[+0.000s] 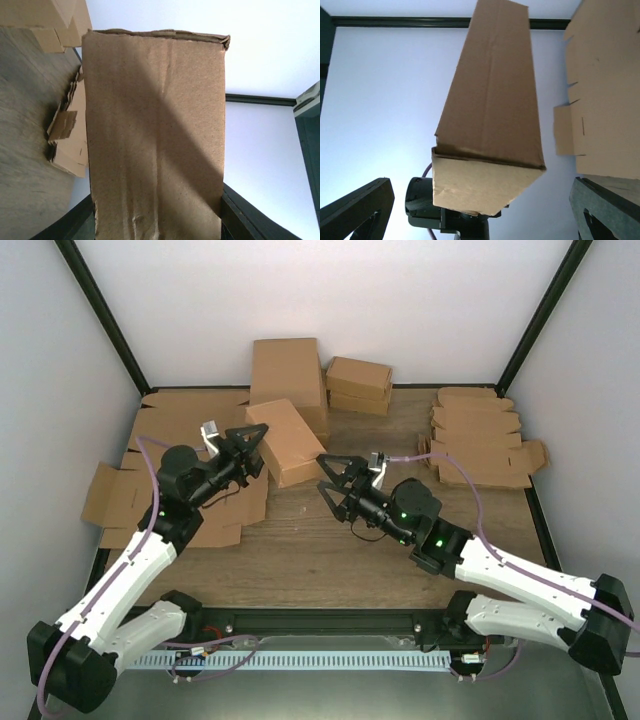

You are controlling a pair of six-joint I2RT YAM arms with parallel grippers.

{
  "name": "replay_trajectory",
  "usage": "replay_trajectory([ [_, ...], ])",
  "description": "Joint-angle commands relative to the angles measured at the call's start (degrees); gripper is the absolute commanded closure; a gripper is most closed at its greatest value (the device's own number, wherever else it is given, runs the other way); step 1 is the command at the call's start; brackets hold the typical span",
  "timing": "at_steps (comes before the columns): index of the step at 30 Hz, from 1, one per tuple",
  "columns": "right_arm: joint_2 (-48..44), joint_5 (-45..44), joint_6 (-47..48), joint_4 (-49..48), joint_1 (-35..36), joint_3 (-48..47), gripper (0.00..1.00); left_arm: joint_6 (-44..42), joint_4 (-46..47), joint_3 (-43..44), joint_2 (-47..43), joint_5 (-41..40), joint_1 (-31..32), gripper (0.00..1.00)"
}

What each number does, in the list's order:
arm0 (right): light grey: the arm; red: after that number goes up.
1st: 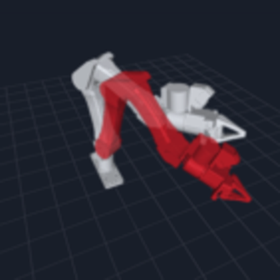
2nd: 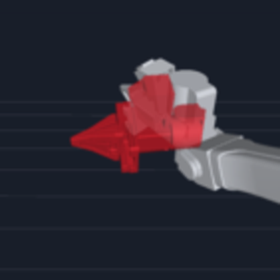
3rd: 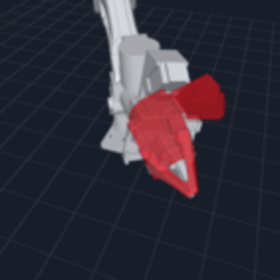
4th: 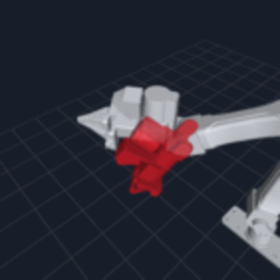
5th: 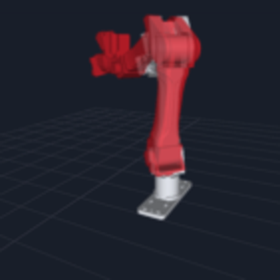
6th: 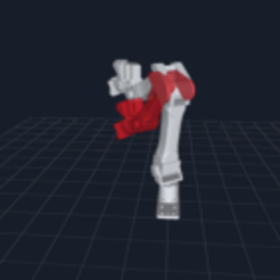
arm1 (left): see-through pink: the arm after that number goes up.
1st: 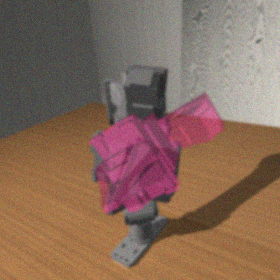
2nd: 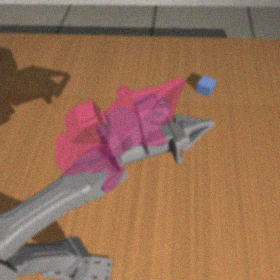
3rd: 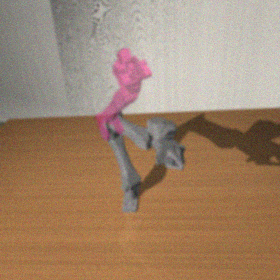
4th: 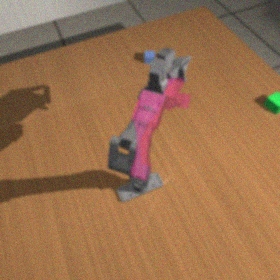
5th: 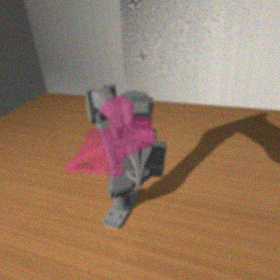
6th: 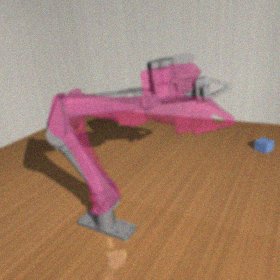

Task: Fold the paper box

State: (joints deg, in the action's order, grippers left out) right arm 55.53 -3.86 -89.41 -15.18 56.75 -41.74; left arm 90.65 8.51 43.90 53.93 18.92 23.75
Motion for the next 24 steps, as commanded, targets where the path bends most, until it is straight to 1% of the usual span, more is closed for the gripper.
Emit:
replay_trajectory([
  [1, 0.81, -0.04, 6.22, -5.72, 0.04, -2.29, 0.0, 5.49, 4.77, -0.18, -0.95, 3.04, -0.19, 0.56],
  [3, 1.26, 0.07, 7.5, -5.04, 0.0, -3.01, 0.0, 5.52, 3.45, 0.54, -1.54, 2.57, -0.19, 0.56],
  [6, 2.32, 1.83, 8.07, -6.95, 0.03, -3.61, 0.01, 5.27, 2.55, 1.05, -1.53, 2.92, -0.19, 0.55],
  [9, 3.53, 3.45, 8.75, -6.37, 0.0, -5.47, 0.05, 5.07, 2.66, 0.94, -1.35, 3.38, -0.19, 0.56],
  [12, 4.25, 4.4, 8.69, -6.99, 0.02, -6.11, 0.09, 5.16, 2.38, 0.48, -1.99, 2.14, -0.2, 0.56],
  [20, 6.82, 5.12, 8.24, -9.22, 0.1, -6.53, 0.12, 6.93, 3.24, -0.85, -3.89, -0.93, -0.06, 0.56],
  [24, 8.42, 4.29, 8.52, -9.08, 0.18, -7.2, 0.16, 7.33, 3.21, -1.45, -4.53, -2.19, 0.27, 0.56],
])
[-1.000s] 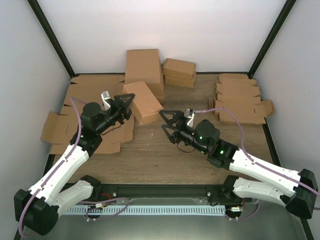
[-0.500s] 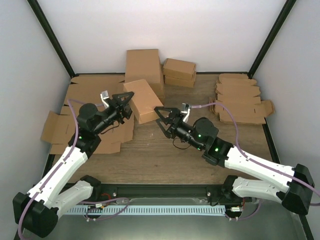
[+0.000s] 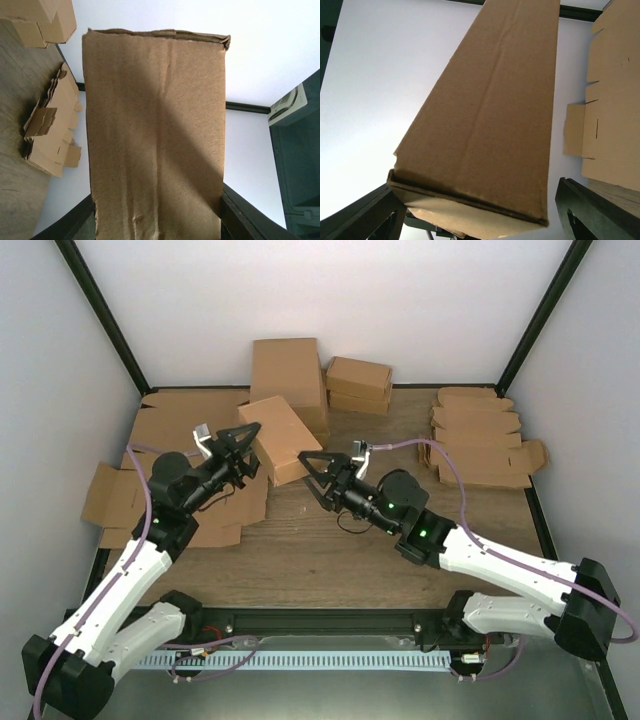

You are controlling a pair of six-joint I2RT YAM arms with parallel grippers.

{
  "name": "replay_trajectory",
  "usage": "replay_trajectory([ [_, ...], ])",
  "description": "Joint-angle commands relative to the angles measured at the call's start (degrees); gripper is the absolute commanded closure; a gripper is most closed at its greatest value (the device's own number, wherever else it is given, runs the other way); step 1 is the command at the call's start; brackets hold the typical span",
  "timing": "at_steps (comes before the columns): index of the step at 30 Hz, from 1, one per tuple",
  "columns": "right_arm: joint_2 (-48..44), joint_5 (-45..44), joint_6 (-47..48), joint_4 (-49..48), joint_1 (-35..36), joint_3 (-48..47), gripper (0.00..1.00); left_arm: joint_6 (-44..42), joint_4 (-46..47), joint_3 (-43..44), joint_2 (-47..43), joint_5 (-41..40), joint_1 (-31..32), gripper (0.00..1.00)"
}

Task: Fold the paper box

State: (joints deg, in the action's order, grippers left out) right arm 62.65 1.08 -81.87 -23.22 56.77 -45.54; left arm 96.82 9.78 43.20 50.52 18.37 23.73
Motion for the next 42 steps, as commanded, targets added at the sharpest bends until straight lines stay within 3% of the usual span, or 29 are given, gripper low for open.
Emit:
replay_trajectory([
  [1, 1.6, -0.84, 0.98, -1.08, 0.08, -3.6, 0.17, 1.11, 1.91, -0.79, -1.16, -1.55, 0.35, 0.56],
  [6, 3.21, -0.57, 1.67, 1.18, 0.08, -5.78, 0.2, 0.74, 1.32, -0.93, -1.04, -1.8, 0.41, 0.56],
  [12, 1.74, -2.61, 2.37, 4.07, 0.12, -5.81, 0.31, -0.56, -0.4, -0.27, -1.14, -2.44, 0.39, 0.55],
  [15, 0.49, -4.42, 3.13, 6.21, 0.07, -5.83, 0.39, -0.93, -1.33, 0.0, -1.15, -2.59, 0.38, 0.47],
  [18, -0.5, -5.51, 3.16, 7.31, 0.04, -5.49, 0.45, -1.68, -2.2, 0.24, -1.13, -2.77, 0.34, 0.45],
  [21, -0.92, -6.25, 3.14, 8.43, 0.09, -5.53, 0.48, -2.38, -2.5, 0.52, -0.94, -2.78, 0.38, 0.32],
  [24, -1.93, -7.92, 4.04, 9.46, 0.02, -5.27, 0.49, -3.91, -5.16, 1.85, -0.86, -2.68, 0.4, 0.02],
  [27, -3.61, -8.96, 7.51, 10.3, -1.28, -5.51, 0.49, -6.95, -9.6, 4.37, -1.32, -3.28, 0.36, 0.0],
  [30, -5.02, -4.61, 10.93, 13.02, -7.1, -6.45, 0.5, -11.59, -15.81, 7.6, -1.3, -3.82, -0.05, 0.0],
  [35, -7.39, 12.72, 17.37, 12.56, -23.9, -5.18, 0.52, -20.24, -22.51, 12.76, 0.87, -2.6, -0.69, 0.0],
  [42, 0.46, 39.07, 28.01, 18.77, -47.75, -12.03, 0.52, -45.32, -38.41, 27.84, 11.01, 0.91, -3.81, 0.0],
])
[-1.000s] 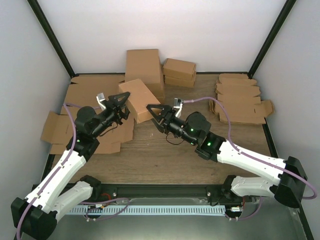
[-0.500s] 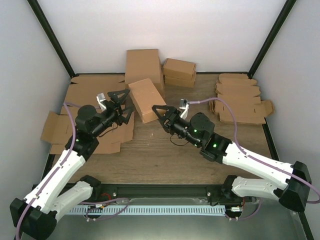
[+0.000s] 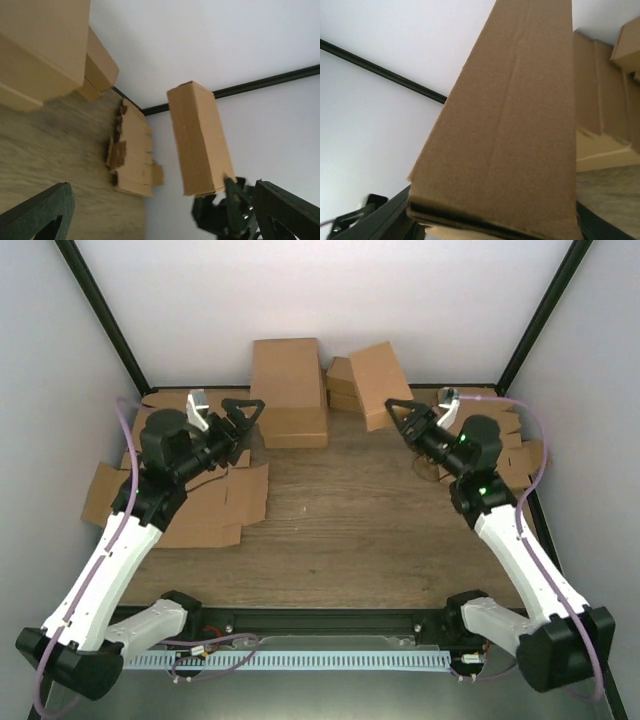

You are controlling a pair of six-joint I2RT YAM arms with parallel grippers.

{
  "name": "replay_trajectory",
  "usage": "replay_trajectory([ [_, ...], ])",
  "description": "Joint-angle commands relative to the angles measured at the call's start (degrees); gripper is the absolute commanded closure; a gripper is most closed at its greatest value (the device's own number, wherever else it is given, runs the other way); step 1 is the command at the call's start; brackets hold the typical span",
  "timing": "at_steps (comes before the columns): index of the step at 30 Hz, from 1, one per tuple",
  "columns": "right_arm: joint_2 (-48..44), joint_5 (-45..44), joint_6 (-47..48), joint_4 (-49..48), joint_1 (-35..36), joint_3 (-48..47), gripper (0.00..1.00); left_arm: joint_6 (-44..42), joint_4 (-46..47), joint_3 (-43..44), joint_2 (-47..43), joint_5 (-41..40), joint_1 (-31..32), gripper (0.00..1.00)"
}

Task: Fold the paper box

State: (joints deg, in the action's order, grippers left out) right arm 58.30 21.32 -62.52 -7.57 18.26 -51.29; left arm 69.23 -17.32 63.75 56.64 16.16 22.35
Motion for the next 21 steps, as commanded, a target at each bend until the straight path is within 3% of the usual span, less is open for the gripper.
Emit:
replay_trajectory([
  [1, 6.86, 22.31, 9.93, 2.56, -11.35, -6.9, 0.52, -20.41, -13.66, 9.33, 6.62, 4.39, -3.65, 0.0],
  [6, 19.48, 35.11, 18.85, 6.14, -18.38, -14.09, 0.52, -30.34, -16.39, 14.48, 12.73, 10.24, -9.85, 0.0],
  [13, 30.82, 44.02, 31.43, 14.73, -19.96, -26.26, 0.53, -39.24, -13.09, 18.46, 19.84, 19.39, -10.21, 0.0],
  [21, 27.13, 54.76, 36.81, 19.23, -19.35, -26.14, 0.53, -44.71, -17.1, 28.16, 29.72, 31.7, -10.71, 0.0],
])
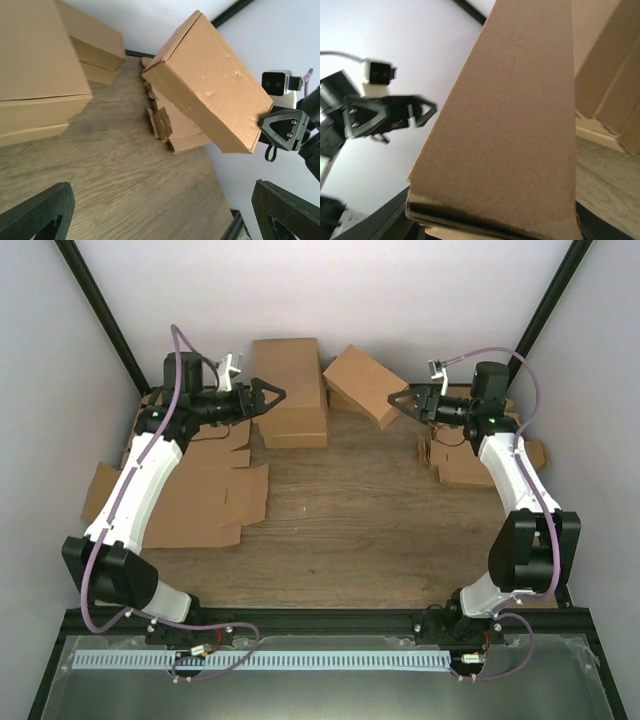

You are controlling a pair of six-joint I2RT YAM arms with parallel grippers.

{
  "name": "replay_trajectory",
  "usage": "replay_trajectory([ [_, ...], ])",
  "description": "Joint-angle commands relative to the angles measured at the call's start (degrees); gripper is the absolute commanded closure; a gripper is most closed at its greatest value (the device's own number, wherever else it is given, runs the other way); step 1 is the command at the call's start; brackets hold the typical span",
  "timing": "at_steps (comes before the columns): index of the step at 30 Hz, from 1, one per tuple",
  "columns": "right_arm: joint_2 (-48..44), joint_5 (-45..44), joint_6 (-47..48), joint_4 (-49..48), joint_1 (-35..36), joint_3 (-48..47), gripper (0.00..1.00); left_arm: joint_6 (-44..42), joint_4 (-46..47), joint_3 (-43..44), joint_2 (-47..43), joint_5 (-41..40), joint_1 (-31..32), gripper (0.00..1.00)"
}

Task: Fold the paper box

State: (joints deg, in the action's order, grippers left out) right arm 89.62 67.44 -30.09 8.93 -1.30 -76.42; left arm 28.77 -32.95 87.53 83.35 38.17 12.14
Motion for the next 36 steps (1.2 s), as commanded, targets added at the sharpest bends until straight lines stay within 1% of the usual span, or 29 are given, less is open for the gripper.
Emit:
replay_trajectory([
  [1, -5.13, 9.26, 4.66, 3.1, 0.54, -0.13, 0.53, -3.89, -0.77, 4.69, 3.61, 11.86, -0.7, 0.0],
  [6, -9.56, 11.57, 4.77, 2.59, 3.53, 5.05, 0.51, -2.0, 2.7, 3.52, 4.99, 19.89, -1.1, 0.0],
  [10, -11.31, 11.97, 5.58, 3.09, 8.18, 5.85, 0.51, 1.18, 6.06, 0.89, 5.44, 26.8, -1.03, 0.0],
  [15, -11.68, 10.63, 3.47, 1.17, 12.22, 6.15, 0.5, 1.19, 6.35, -0.85, 4.19, 29.36, -0.82, 0.0],
  [20, -11.56, 10.38, 1.65, -0.39, 14.62, 5.72, 0.5, -0.43, 4.14, -1.33, 3.63, 29.83, -0.8, 0.0],
  [22, -11.82, 10.49, 1.19, -0.57, 15.14, 5.58, 0.5, -0.57, 4.12, -1.47, 3.56, 30.14, -0.8, 0.03],
  [23, -12.0, 10.49, 1.05, -0.58, 15.18, 5.66, 0.5, -0.64, 4.04, -1.44, 3.56, 30.31, -0.79, 0.05],
  [25, -12.41, 10.5, 1.02, -0.23, 15.26, 5.68, 0.5, -0.61, 4.16, -1.4, 3.72, 30.86, -0.89, 0.13],
  [28, -12.57, 10.1, 1.76, 1.19, 15.23, 5.57, 0.46, 0.1, 4.59, -1.39, 3.76, 31.13, -0.98, 0.32],
  [30, -12.55, 9.12, 1.93, 2.08, 15.21, 5.66, 0.44, 0.87, 5.12, -1.54, 3.43, 30.73, -0.98, 0.39],
  [33, -12.78, 5.53, 0.34, 1.7, 15.23, 6.31, 0.38, 3.91, 7.22, -2.62, 2.47, 29.57, -1.07, 0.43],
  [36, -14.37, 3.05, -6.49, -4.95, 15.25, 10.08, 0.37, 10.12, 12.35, -5.7, 0.61, 26.76, -1.07, 0.52],
])
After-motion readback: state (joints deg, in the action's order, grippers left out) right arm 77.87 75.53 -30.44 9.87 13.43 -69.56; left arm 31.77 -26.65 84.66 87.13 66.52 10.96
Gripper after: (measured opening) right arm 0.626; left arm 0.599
